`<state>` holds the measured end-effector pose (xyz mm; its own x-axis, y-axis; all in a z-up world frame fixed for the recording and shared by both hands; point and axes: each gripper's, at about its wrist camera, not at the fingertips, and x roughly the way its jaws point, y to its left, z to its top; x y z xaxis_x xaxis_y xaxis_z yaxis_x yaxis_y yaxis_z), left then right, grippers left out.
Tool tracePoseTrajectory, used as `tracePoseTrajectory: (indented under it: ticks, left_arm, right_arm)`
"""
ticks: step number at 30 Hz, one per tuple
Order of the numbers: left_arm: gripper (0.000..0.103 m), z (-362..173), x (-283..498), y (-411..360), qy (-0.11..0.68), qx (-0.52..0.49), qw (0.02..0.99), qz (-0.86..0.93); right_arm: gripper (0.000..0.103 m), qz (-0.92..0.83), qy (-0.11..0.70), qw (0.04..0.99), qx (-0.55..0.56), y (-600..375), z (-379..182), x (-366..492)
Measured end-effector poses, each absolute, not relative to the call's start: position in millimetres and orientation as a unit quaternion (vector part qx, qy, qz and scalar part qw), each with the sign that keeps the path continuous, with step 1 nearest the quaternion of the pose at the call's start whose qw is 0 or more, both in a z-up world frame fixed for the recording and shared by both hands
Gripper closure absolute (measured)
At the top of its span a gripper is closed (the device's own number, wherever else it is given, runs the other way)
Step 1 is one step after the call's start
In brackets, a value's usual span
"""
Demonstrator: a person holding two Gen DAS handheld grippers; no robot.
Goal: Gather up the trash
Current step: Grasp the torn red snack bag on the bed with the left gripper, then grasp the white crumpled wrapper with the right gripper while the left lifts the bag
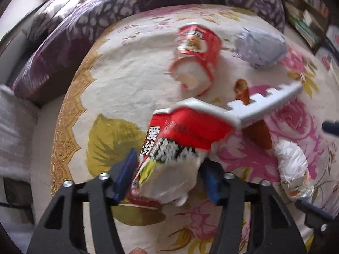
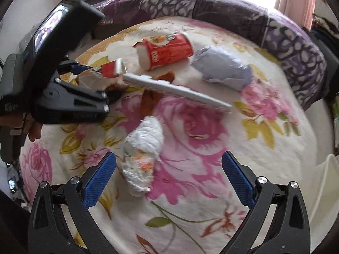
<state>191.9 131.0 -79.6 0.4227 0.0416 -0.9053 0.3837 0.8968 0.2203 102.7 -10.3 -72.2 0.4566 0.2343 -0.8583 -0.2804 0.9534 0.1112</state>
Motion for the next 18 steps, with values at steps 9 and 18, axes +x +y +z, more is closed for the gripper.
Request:
tracePoseTrajectory:
  ticks: [9, 18]
  left_arm:
    - [0.057, -65.0, 193.0, 160.0, 0.527, 0.131, 0.835, -0.094]
    - [0.057, -35.9, 188.3, 170.7, 0.502, 0.063, 0.860, -0.062]
  right_arm:
    - [0.043, 0.155, 0.505, 0.849, -0.008, 3.8, -83.5, 109.3]
    - [0.065, 0.177, 0.483, 0.857, 0.030, 4.7, -69.2, 108.0]
